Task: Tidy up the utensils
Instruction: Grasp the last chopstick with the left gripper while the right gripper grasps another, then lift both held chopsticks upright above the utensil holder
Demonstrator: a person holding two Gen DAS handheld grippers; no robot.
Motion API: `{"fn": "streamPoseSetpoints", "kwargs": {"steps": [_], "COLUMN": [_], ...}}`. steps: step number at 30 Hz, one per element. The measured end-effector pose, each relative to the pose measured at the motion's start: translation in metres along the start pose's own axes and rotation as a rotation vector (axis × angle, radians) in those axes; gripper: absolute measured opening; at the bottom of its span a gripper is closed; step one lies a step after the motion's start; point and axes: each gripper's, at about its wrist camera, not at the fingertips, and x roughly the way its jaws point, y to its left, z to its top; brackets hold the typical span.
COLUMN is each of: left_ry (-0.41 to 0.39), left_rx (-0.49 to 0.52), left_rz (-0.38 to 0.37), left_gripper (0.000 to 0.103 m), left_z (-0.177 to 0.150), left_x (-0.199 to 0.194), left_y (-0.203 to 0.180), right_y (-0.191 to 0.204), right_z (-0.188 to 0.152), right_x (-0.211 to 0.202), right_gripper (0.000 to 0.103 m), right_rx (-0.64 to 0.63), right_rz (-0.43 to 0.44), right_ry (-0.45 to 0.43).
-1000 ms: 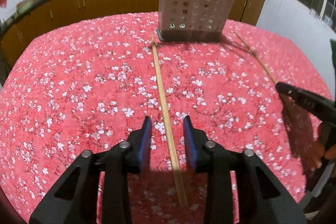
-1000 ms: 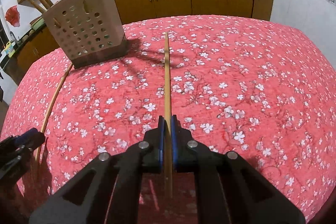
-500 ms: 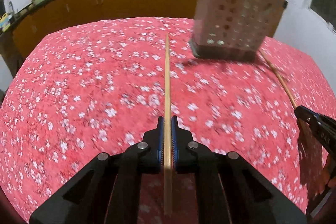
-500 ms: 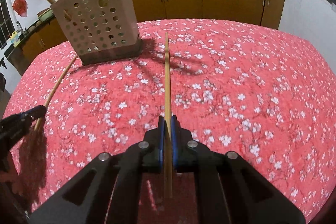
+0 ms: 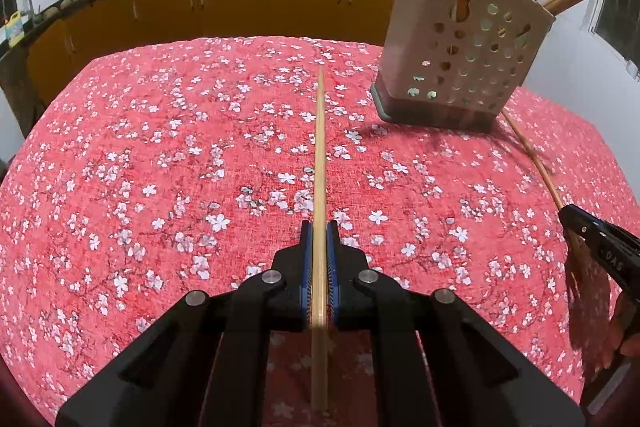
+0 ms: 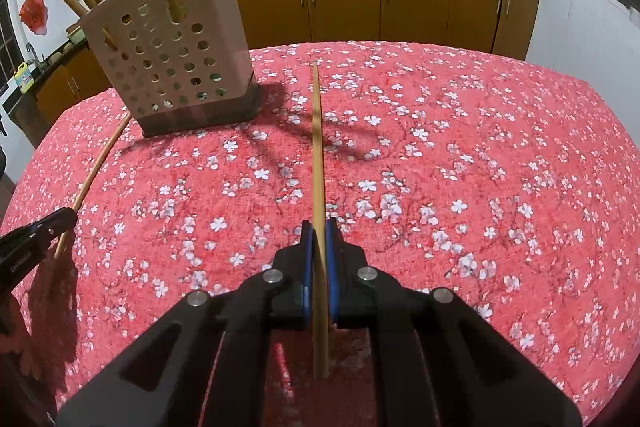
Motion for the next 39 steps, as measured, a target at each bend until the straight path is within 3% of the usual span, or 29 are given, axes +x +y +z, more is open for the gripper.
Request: {"fn": "streamPoseSetpoints", "kwargs": {"steps": [18,32,39], "left_ry": [0.001,0.009,0.008], "left_rx": [0.001,0.065,0.04], "left_rz": [0.001,0.018,0.006], "left_gripper": [0.009,0.008,0.008], "left_z": [0.001,-0.002,0.002], "left_x": [0.0,-0.003,-0.014], "left_y": [-0.002,-0.013,-0.007], "right_y": [0.0,0.003,-0.004], "right_z": [-0.001,-0.006,0.005], "right_x": [-0.001,-0.007,-0.044], "right_gripper": [0.008,0.008,0.008], "right_rx": [-0.002,0.002,0.016], "right_rz": [-0.003,0.005,0.022], "right_ry": [0.001,-0.004,-0.094]}}
